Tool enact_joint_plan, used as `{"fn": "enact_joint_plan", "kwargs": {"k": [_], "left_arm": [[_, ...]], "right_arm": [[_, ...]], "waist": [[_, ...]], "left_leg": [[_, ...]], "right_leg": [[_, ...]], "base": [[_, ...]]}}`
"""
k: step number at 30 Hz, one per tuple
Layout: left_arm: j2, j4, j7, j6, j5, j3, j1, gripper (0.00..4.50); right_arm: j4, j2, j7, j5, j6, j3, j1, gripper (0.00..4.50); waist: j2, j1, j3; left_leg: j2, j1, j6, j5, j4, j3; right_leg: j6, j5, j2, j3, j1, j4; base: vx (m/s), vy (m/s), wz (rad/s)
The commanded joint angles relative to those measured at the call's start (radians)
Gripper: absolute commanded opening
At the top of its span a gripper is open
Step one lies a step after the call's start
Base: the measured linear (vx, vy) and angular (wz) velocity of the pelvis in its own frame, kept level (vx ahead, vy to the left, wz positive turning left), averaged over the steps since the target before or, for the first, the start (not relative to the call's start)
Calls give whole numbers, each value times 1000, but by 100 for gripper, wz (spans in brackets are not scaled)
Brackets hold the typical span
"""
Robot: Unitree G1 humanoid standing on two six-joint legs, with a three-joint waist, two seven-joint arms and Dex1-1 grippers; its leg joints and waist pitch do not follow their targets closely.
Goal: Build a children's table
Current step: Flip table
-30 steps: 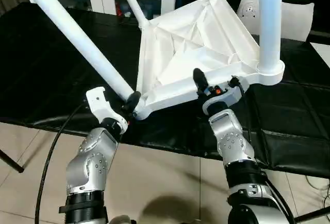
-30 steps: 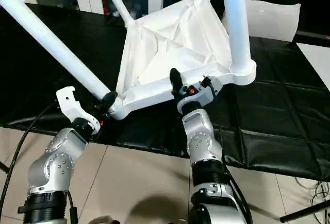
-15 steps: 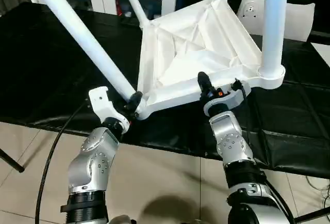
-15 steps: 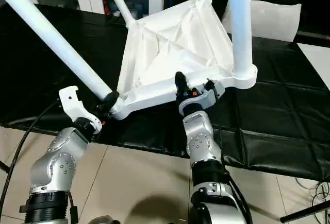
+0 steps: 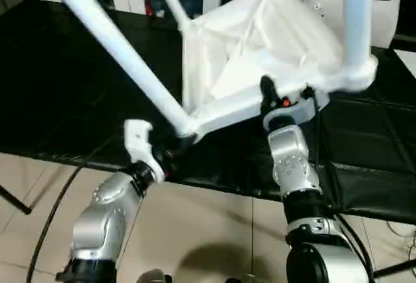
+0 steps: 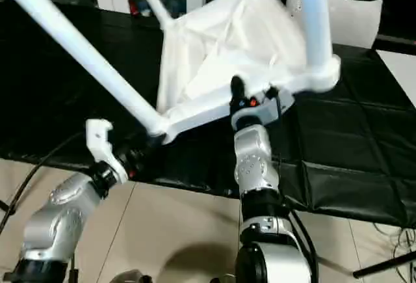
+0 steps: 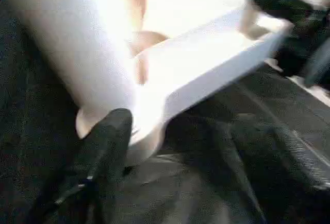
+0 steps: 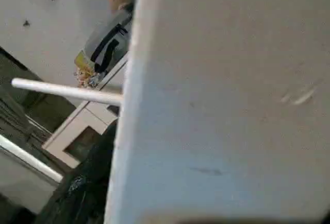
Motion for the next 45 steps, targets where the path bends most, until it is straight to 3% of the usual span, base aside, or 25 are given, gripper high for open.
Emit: {"fn": "enact_joint_plan", "kwargs": {"k": [1,7,8,9,12,15,17,21,22,28,29,30,34,38,40,44,45], "left_arm": [[42,-72,-51,-20,4,-16,14,389],[88,-171,-78,-33,0,-16,-4,430],[116,-226,-86,-10,-1,-21,-32,438],[126,-240,-89,-5,0,-24,-41,449],[207,-301,-120,-5,54,-56,-124,450],[263,-315,-137,-21,123,-76,-203,450],[300,-300,-121,-58,199,-74,-315,450],[373,-259,-82,-129,316,-76,-459,450],[389,-253,-76,-144,336,-76,-479,450],[428,-215,-75,-221,374,-47,-590,450],[434,-194,-66,-238,387,-42,-616,450],[444,-168,-55,-270,407,-41,-636,450],[489,-78,-39,-335,481,-64,-682,450],[515,10,-18,-377,550,-92,-710,450],[520,74,4,-402,584,-105,-734,450],[519,198,56,-466,649,-127,-799,450],[513,240,77,-483,663,-131,-824,450]], "right_arm": [[-116,-45,-32,-99,-69,18,-14,208],[-217,-105,-97,-257,-73,70,35,208],[-269,-131,-142,-332,-53,93,62,208],[-283,-137,-160,-355,-46,99,69,208],[-355,-173,-220,-450,20,134,95,208],[-388,-203,-239,-507,67,168,99,207],[-406,-232,-254,-565,101,199,87,205],[-419,-262,-273,-637,153,240,64,201],[-420,-265,-276,-648,163,246,59,199],[-414,-259,-268,-680,240,284,35,198],[-402,-253,-252,-678,251,295,37,198],[-393,-248,-245,-677,257,301,40,233],[-395,-232,-227,-667,280,310,59,273],[-404,-224,-231,-662,300,311,77,279],[-418,-221,-230,-659,304,315,98,310],[-457,-217,-220,-663,313,316,145,310],[-467,-216,-218,-664,315,316,160,310]], "waist": [[1,-4,-74],[2,1,-67],[4,4,-66],[3,6,-66],[1,9,-65],[-2,4,-58],[-5,-2,-60],[-6,-11,-64],[-6,-15,-66],[-3,-14,-70],[-7,-15,-68],[-9,-14,-67],[-5,-15,-63],[0,-16,-65],[2,-16,-65],[0,-14,-66],[7,-12,-66]], "left_leg": [[79,23,82,-2,-74,-19],[76,27,4,-87,-82,-16],[77,27,-11,-95,-84,-18],[75,28,-20,-100,-84,-16],[70,29,-36,-117,-85,-16],[69,27,-64,-168,-91,-22],[66,27,-79,-193,-88,-23],[65,23,-81,-163,-85,-26],[65,19,-80,-143,-82,-26],[66,23,-74,-93,-77,-23],[66,21,-75,-107,-78,-22],[66,21,-73,-123,-78,-23],[69,22,-89,-166,-82,-26],[70,24,-97,-165,-83,-27],[70,26,-100,-177,-84,-28],[70,25,-98,-176,-84,-30],[69,27,-98,-177,-83,-29]], "right_leg": [[-207,6,-82,70,60,-49],[-148,-90,-76,73,55,-60],[-135,-105,-75,73,55,-61],[-124,-105,-73,74,52,-60],[-97,-132,-69,74,52,-61],[-64,-226,-69,75,55,-70],[-48,-272,-73,77,57,-75],[-59,-209,-69,76,59,-68],[-67,-178,-72,76,65,-62],[-119,-82,-72,76,63,-51],[-122,-94,-72,75,64,-53],[-120,-120,-74,76,64,-56],[-97,-209,-76,77,60,-63],[-107,-192,-77,77,58,-62],[-108,-187,-77,78,58,-62],[-117,-175,-80,78,61,-64],[-116,-174,-79,79,59,-65]], "base": [[0,0,0],[0,0,0],[0,0,0],[0,0,0],[0,0,0],[0,0,0],[0,0,0],[0,0,0],[0,0,0],[0,0,0],[0,0,0],[0,0,0],[0,0,0],[0,0,0],[0,0,0],[0,0,0],[0,0,0]]}}
